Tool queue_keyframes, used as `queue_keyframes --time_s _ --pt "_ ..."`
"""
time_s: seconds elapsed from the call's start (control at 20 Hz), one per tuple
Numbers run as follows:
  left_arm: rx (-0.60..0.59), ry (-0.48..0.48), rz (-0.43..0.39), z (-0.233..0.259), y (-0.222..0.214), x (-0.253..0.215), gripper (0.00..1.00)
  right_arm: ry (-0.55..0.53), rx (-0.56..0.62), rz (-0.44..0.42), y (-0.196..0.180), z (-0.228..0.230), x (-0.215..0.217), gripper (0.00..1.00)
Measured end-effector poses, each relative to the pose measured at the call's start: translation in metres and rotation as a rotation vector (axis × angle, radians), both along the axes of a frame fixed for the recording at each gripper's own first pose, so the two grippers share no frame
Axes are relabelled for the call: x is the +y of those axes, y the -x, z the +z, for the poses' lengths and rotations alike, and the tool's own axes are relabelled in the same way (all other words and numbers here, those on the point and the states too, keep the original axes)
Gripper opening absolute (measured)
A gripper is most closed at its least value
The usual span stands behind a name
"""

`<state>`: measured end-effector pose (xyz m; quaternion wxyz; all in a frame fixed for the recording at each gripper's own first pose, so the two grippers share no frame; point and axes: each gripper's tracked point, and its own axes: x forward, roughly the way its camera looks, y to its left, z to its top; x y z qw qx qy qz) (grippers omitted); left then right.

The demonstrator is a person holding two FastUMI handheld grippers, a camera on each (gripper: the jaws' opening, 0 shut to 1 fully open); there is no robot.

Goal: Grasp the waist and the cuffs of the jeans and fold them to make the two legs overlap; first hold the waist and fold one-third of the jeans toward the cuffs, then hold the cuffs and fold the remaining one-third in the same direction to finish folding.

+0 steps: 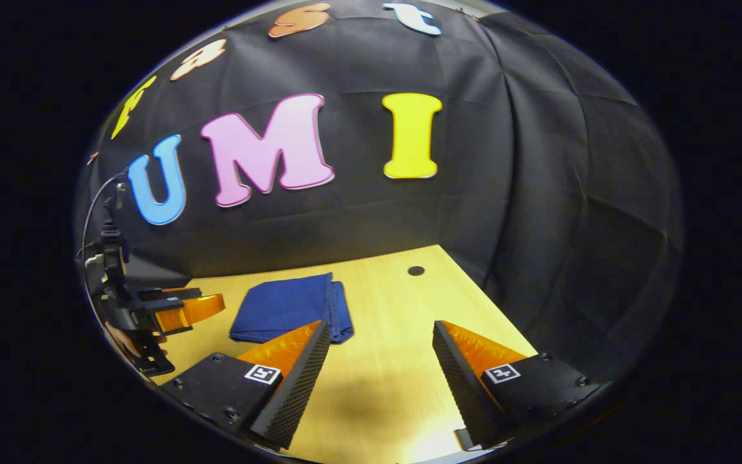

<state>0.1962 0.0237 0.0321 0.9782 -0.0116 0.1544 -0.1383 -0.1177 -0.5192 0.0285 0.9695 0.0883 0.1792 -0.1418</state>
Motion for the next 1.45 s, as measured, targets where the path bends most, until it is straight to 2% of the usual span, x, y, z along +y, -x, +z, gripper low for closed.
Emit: queue_keyframes --time_s 0.15,0.3,0.55,0.75,1.05,1.45 --pt "-0.044 -0.004 0.075 0.017 0.056 0.046 0.97 0.017 -0.045 0.058 0.010 0.019 0.046 0.98" --pt "-0.064 0.055 0.171 0.027 0.109 0.079 0.97 0.030 -0.088 0.103 0.021 0.030 0.088 0.98" --pt "-0.138 0.058 0.294 0.021 0.174 0.109 0.97 0.026 -0.063 0.162 0.056 0.014 0.142 0.98" --pt "-0.132 0.073 0.277 0.008 0.201 0.109 0.97 0.027 -0.065 0.172 0.080 0.008 0.168 0.98" --pt "-0.158 0.055 0.254 0.014 0.204 0.105 0.97 0.049 -0.052 0.215 0.089 0.007 0.188 0.98" --pt "-0.216 0.030 0.240 0.026 0.215 0.102 0.97 0.053 -0.072 0.215 0.099 0.015 0.193 0.98"
